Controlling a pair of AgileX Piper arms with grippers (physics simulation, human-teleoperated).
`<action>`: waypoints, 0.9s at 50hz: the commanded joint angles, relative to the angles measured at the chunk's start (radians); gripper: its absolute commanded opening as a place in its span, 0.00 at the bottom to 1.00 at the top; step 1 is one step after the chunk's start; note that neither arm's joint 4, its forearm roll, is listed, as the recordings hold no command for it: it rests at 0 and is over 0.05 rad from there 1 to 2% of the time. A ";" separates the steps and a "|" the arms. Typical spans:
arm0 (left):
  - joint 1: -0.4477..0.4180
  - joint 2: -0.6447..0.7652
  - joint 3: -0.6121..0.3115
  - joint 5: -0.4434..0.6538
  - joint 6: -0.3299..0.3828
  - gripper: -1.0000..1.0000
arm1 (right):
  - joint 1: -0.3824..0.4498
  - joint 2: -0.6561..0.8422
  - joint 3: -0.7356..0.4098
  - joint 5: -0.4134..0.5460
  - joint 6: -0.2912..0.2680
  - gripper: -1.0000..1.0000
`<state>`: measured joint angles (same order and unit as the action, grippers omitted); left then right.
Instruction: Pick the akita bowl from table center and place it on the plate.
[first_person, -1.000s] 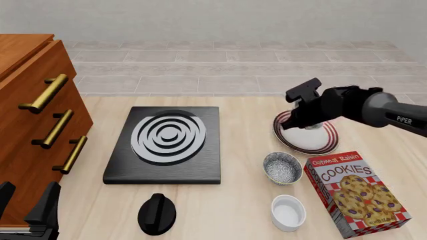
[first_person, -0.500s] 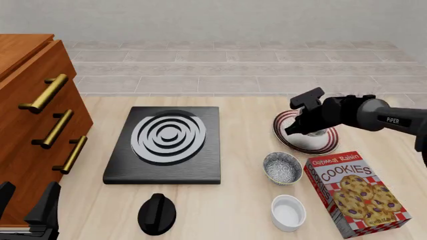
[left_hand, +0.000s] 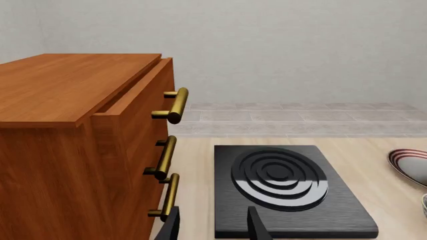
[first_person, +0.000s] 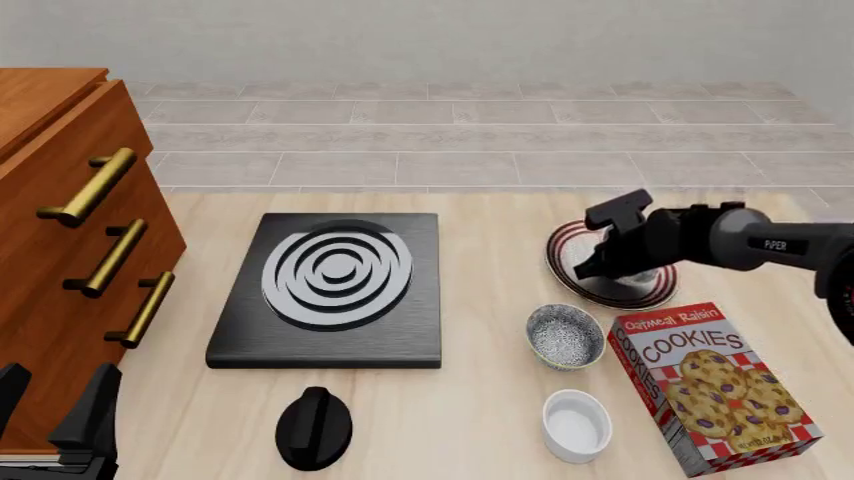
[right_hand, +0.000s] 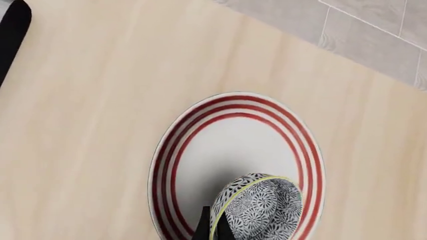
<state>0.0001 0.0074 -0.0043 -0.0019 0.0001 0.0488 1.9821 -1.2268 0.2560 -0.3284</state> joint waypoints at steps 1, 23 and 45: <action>0.000 0.000 0.000 0.000 0.000 1.00 | 0.002 0.010 0.010 -0.018 0.015 0.00; 0.000 0.000 0.000 0.000 0.000 1.00 | 0.019 0.016 0.027 -0.024 0.003 0.00; 0.000 0.000 0.000 0.000 0.000 1.00 | 0.021 -0.054 0.064 -0.010 -0.047 1.00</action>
<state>0.0000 0.0074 -0.0043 -0.0019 0.0001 0.0685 1.9671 -1.1815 0.2351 -0.3528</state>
